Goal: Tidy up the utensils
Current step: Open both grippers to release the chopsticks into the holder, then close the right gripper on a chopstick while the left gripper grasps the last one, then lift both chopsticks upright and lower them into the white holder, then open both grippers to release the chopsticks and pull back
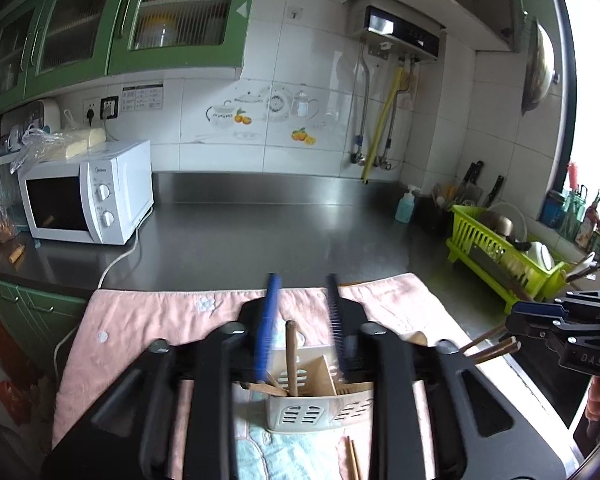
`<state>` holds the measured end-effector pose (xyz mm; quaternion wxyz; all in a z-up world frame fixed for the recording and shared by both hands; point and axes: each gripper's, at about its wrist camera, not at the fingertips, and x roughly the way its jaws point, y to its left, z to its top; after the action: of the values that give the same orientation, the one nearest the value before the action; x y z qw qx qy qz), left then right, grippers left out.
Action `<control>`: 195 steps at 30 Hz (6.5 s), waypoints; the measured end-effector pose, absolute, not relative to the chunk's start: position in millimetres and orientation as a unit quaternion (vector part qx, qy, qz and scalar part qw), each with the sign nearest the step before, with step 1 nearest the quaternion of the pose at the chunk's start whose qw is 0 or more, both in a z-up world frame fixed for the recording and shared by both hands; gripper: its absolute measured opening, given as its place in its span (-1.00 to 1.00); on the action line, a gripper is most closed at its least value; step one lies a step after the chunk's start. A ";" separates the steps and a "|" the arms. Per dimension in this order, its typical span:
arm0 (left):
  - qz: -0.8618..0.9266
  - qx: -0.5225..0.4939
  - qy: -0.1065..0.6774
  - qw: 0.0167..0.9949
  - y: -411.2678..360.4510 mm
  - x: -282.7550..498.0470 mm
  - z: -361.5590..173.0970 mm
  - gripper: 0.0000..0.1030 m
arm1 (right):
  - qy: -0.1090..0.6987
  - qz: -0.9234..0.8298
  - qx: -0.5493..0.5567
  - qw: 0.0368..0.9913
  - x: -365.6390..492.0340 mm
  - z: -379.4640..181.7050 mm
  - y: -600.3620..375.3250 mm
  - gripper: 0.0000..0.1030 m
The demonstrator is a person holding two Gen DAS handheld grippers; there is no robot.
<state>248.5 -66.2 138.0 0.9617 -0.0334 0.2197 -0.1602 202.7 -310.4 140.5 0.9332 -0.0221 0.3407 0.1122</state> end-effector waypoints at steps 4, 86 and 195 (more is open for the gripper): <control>-0.165 -0.031 0.206 0.964 -65.4 226.8 144.7 -0.24 | 0.312 0.103 -0.019 0.944 177.0 147.6 -310.6 -0.55; -0.225 -0.016 0.415 0.881 -75.0 85.8 -97.7 -0.33 | 0.433 0.042 0.092 0.896 31.8 -92.1 -264.9 -0.65; -0.144 -0.033 0.179 0.973 -38.4 152.2 141.1 0.48 | 0.250 0.087 -0.009 0.964 127.5 132.3 -296.3 0.10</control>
<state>152.2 -38.4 141.1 0.9726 -0.0333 0.1791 -0.1444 127.5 -296.3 132.3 0.9642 -0.0093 0.2502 0.0875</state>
